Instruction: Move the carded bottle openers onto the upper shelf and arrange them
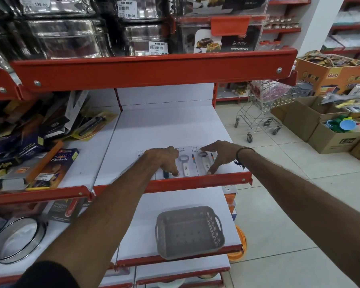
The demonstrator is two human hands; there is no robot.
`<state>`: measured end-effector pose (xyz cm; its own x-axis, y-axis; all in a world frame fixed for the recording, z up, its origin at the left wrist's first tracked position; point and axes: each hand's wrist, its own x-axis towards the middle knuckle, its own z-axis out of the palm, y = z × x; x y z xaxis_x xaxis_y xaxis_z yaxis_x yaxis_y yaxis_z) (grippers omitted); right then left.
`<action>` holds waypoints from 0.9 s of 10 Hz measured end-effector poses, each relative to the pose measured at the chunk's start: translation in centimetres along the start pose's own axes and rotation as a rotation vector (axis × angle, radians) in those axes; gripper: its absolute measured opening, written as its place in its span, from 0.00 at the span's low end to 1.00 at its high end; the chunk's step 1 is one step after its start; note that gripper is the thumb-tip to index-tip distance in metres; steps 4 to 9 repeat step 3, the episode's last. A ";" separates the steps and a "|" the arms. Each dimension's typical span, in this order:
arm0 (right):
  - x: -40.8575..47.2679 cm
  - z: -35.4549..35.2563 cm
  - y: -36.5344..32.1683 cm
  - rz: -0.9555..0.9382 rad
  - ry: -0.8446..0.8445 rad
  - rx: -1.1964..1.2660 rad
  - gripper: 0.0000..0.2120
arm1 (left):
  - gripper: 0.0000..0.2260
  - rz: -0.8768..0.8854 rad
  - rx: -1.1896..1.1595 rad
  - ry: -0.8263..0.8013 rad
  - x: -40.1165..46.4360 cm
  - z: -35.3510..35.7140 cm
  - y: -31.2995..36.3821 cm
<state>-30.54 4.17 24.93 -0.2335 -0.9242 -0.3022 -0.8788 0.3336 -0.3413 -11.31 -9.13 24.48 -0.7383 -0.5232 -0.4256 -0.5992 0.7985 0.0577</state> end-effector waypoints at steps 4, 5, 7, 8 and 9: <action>-5.3 -0.7 -3.4 -0.143 0.525 0.120 0.21 | 0.27 0.087 -0.287 0.448 -5.5 1.6 -0.8; -5.3 -0.7 -3.4 -0.143 0.525 0.120 0.21 | 0.27 0.087 -0.287 0.448 -5.5 1.6 -0.8; -5.3 -0.7 -3.4 -0.143 0.525 0.120 0.21 | 0.27 0.087 -0.287 0.448 -5.5 1.6 -0.8; -5.3 -0.7 -3.4 -0.143 0.525 0.120 0.21 | 0.27 0.087 -0.287 0.448 -5.5 1.6 -0.8; -5.3 -0.7 -3.4 -0.143 0.525 0.120 0.21 | 0.27 0.087 -0.287 0.448 -5.5 1.6 -0.8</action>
